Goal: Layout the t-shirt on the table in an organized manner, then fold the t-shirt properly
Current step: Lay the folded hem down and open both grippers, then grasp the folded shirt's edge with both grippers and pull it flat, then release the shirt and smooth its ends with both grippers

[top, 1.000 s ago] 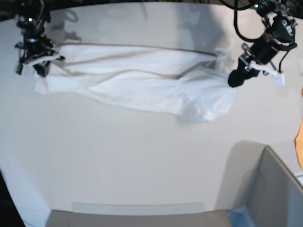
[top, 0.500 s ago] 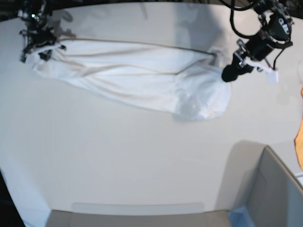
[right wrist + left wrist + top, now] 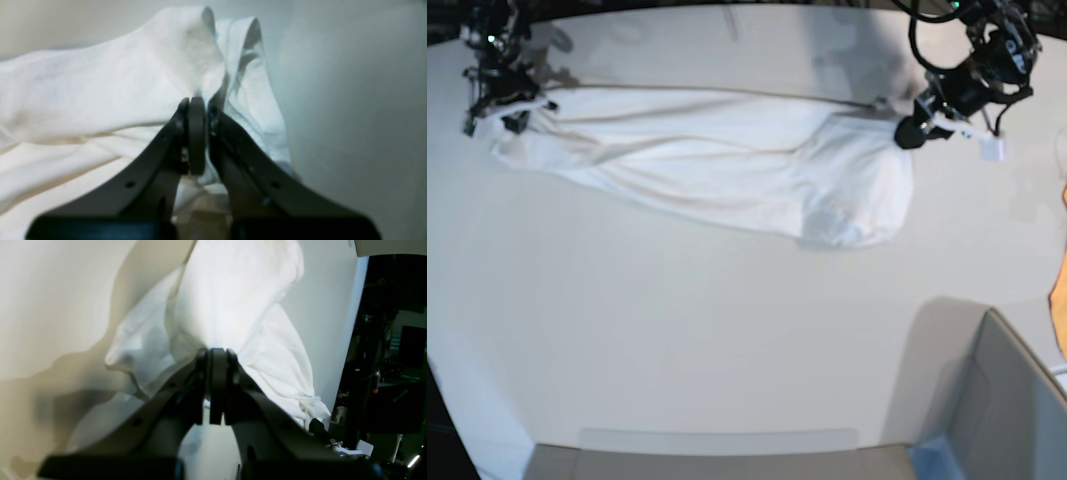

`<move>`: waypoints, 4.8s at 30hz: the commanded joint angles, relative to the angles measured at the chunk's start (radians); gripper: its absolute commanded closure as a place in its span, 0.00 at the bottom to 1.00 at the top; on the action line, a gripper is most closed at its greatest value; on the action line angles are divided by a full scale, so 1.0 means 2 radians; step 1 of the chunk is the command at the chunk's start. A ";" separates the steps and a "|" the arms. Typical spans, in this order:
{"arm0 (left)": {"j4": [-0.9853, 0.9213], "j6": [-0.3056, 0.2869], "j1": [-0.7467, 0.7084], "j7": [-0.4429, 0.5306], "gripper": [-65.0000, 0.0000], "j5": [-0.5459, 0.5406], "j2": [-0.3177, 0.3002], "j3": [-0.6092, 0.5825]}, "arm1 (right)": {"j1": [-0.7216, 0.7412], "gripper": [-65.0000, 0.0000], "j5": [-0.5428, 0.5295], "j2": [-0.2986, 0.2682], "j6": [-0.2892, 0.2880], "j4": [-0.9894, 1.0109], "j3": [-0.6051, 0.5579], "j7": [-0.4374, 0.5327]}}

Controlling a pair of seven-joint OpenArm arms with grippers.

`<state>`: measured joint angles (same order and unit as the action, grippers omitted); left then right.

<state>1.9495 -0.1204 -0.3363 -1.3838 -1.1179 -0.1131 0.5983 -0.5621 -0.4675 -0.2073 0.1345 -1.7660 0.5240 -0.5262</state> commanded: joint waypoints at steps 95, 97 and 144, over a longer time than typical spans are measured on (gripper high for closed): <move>-0.388 0.000 0.247 0.204 1.00 0.238 -0.005 -0.237 | 0.087 1.00 -0.017 0.075 0.008 -0.142 -0.147 -0.270; -0.388 0.000 0.245 0.203 1.00 0.238 -0.005 -0.237 | 0.089 1.00 -0.015 0.072 0.008 -0.142 -0.147 -0.247; -0.387 0.000 0.198 0.197 1.00 0.234 -0.024 -0.176 | 0.150 0.62 -0.068 0.062 0.112 0.013 0.053 -0.223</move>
<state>1.1957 -0.2176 0.0975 -0.9535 -0.7929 -0.1352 0.2333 -0.2539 -0.6590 -0.0731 0.3336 -1.7424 0.6235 -0.9791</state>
